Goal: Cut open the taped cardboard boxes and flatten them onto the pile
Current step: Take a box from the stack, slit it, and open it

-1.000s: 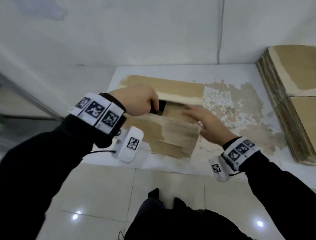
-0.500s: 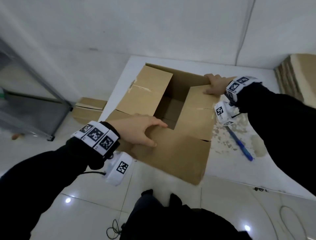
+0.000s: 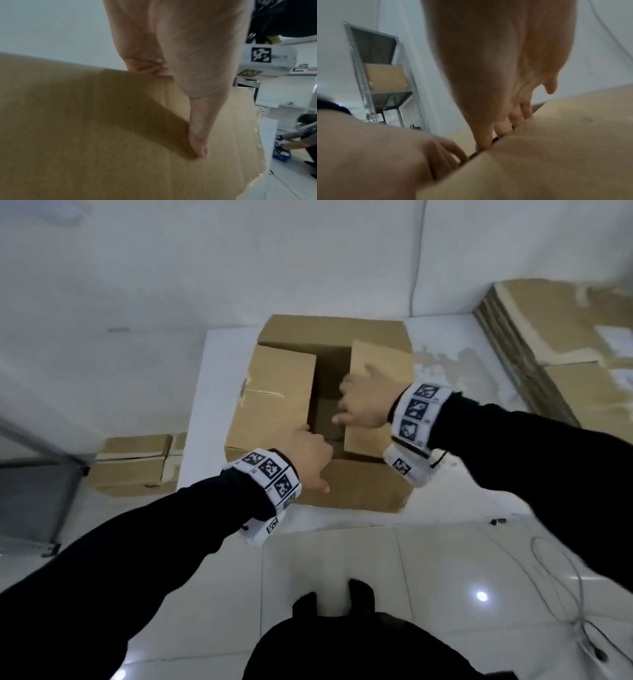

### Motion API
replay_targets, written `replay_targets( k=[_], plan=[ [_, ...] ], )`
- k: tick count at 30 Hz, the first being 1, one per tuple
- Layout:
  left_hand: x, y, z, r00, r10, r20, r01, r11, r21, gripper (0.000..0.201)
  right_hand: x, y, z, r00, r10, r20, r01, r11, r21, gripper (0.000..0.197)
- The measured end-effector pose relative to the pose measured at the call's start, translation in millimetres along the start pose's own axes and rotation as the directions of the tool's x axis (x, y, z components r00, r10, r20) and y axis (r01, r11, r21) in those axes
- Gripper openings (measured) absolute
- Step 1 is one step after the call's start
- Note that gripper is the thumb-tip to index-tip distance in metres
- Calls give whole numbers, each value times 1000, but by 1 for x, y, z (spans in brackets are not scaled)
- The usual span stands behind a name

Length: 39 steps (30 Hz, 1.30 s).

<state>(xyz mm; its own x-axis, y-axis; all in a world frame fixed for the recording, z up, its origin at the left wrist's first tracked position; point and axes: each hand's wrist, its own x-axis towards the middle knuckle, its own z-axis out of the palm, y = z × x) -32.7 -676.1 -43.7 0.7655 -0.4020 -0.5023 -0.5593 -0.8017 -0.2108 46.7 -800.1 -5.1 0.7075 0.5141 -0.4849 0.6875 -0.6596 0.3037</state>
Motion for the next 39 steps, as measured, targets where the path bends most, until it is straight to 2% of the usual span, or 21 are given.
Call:
replay_targets(
  k=[2, 3, 5, 8, 9, 11, 13, 14, 16, 18, 20, 22, 24, 27, 29, 30, 31, 33, 35, 37, 39],
  plan=[
    [1, 1, 1, 1000, -7, -23, 8, 999, 54, 53, -38, 23, -16, 988, 73, -136, -79, 996, -37, 36],
    [0, 0, 0, 999, -5, -43, 9, 996, 89, 58, -60, 35, -21, 985, 137, -104, -145, 987, -73, 28],
    [-7, -1, -4, 996, -21, -86, 33, 989, 144, 69, -95, 48, -12, 952, 289, 101, -289, 957, -10, 20],
    [-32, -14, -10, 958, -118, -262, 142, 987, 77, 76, -105, 41, 35, 890, 312, 332, -414, 858, 304, 46],
    [-44, -24, -10, 914, -171, -368, 183, 983, -2, 73, -98, 36, 50, 869, 329, 370, -484, 720, 497, 59],
    [-70, -51, 1, 773, -308, -554, 233, 951, -202, 59, -78, 27, 74, 823, 397, 406, -550, 375, 746, 77],
    [-94, -80, 24, 621, -485, -616, 282, 871, -401, 46, -59, 20, 89, 790, 438, 429, -537, 158, 829, 73],
    [-102, -92, 38, 605, -566, -559, 344, 820, -457, 46, -53, 17, 94, 789, 434, 434, -509, 66, 858, 60],
    [-109, -110, 64, 710, -641, -292, 458, 735, -501, 53, -45, 15, 101, 804, 402, 438, -457, -53, 888, 38],
    [-107, -120, 81, 846, -533, -2, 418, 666, -618, 60, -45, 15, 99, 816, 395, 422, -412, -114, 904, 32],
    [-100, -132, 84, 907, -409, 104, 349, 587, -730, 62, -49, 13, 93, 808, 444, 388, -354, -160, 921, 32],
    [-90, -147, 71, 917, -398, 14, 294, 652, -699, 57, -52, 9, 93, 776, 528, 344, -278, -202, 939, 33],
    [-79, -156, 46, 899, -406, -163, 198, 709, -677, 51, -50, -7, 98, 711, 639, 292, -181, -235, 955, 45],
    [-66, -141, -9, 813, -359, -459, -74, 718, -692, 51, -32, -50, 112, 595, 792, 138, -70, -120, 990, 76],
    [-54, -115, -44, 744, -286, -604, -259, 709, -656, 61, -19, -93, 112, 560, 817, 138, -153, -62, 986, 76],
    [-47, -103, -57, 735, -254, -629, -324, 683, -655, 68, -13, -114, 111, 552, 818, 158, -146, -92, 985, 75],
    [-41, -91, -67, 754, -242, -610, -346, 644, -683, 75, -6, -133, 108, 542, 825, 157, -93, -127, 988, 76],
    [-27, -77, -79, 845, -236, -480, -260, 604, -754, 82, 3, -161, 108, 527, 845, 87, 3, -104, 995, 82],
    [-18, -71, -84, 921, -231, -312, -80, 673, -735, 90, 2, -176, 113, 583, 811, 55, 23, -84, 996, 89],
    [-11, -72, -87, 950, -220, -221, 27, 765, -643, 97, -10, -182, 120, 632, 775, 5, 76, -68, 995, 87],
    [-6, -79, -92, 966, -202, -162, 88, 845, -527, 101, -32, -173, 126, 610, 790, -59, 154, -45, 987, 64]
  ],
)
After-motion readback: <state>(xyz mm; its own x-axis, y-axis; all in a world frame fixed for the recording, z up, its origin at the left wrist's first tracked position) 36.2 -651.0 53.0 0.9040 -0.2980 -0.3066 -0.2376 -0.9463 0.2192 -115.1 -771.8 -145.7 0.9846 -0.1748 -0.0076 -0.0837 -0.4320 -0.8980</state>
